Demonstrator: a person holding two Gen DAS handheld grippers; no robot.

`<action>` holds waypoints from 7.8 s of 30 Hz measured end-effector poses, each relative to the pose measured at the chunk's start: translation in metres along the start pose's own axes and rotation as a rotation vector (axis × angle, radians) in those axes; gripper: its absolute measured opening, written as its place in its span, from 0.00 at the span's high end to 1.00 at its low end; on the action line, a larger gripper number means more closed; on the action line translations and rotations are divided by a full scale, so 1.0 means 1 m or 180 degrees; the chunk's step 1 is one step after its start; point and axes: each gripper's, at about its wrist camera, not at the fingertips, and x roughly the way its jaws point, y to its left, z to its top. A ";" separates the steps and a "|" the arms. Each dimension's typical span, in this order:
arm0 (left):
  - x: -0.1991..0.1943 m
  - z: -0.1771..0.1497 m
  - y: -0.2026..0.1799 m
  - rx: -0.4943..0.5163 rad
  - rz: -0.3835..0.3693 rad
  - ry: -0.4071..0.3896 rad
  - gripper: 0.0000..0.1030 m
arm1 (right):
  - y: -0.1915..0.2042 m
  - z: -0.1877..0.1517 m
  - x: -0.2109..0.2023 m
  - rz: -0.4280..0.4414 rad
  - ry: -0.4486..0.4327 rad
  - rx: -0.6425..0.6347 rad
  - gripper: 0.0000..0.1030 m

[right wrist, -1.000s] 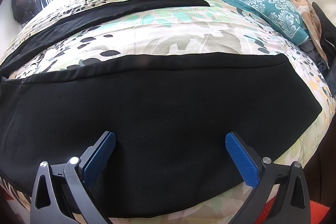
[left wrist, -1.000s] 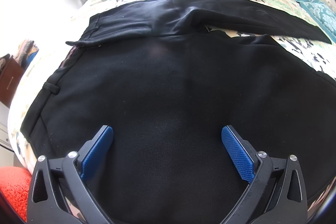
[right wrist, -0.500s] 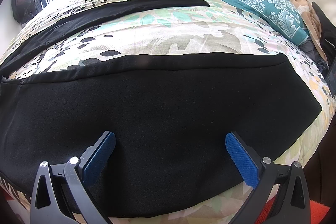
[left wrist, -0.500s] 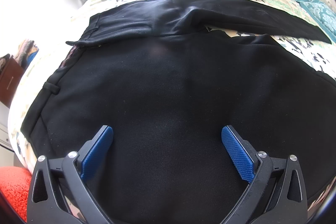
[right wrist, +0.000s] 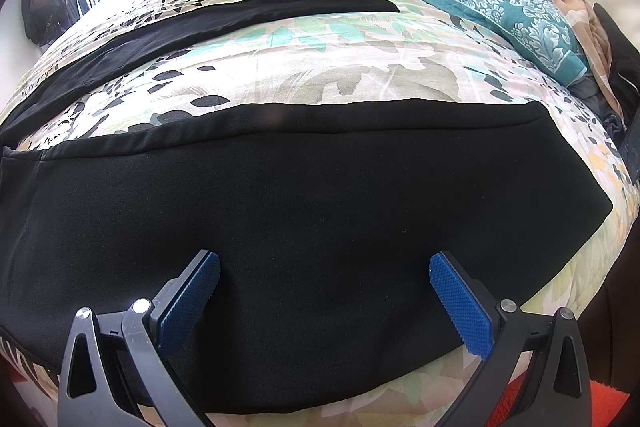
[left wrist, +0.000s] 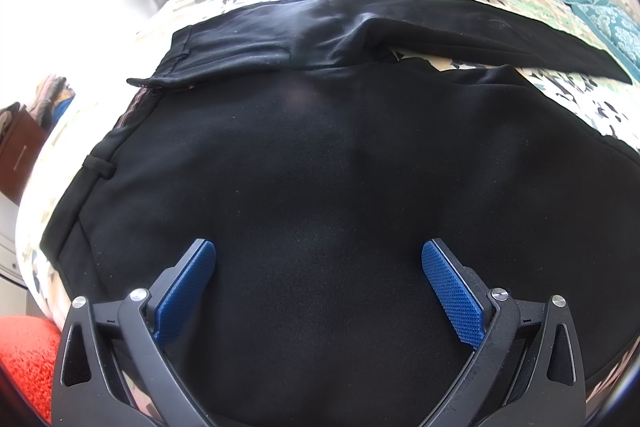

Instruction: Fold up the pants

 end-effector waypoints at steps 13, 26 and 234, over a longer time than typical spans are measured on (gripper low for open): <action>-0.009 0.000 0.004 -0.0058 -0.0026 0.0004 0.01 | 0.000 0.000 0.000 0.0002 -0.0002 -0.0001 0.00; -0.028 0.001 -0.033 0.0266 -0.0168 -0.0093 0.01 | -0.001 0.000 -0.001 0.0007 -0.0033 -0.0012 0.00; -0.075 0.133 0.109 -0.1305 -0.1872 0.0108 0.97 | -0.072 0.066 -0.122 0.0328 -0.0969 -0.0554 0.86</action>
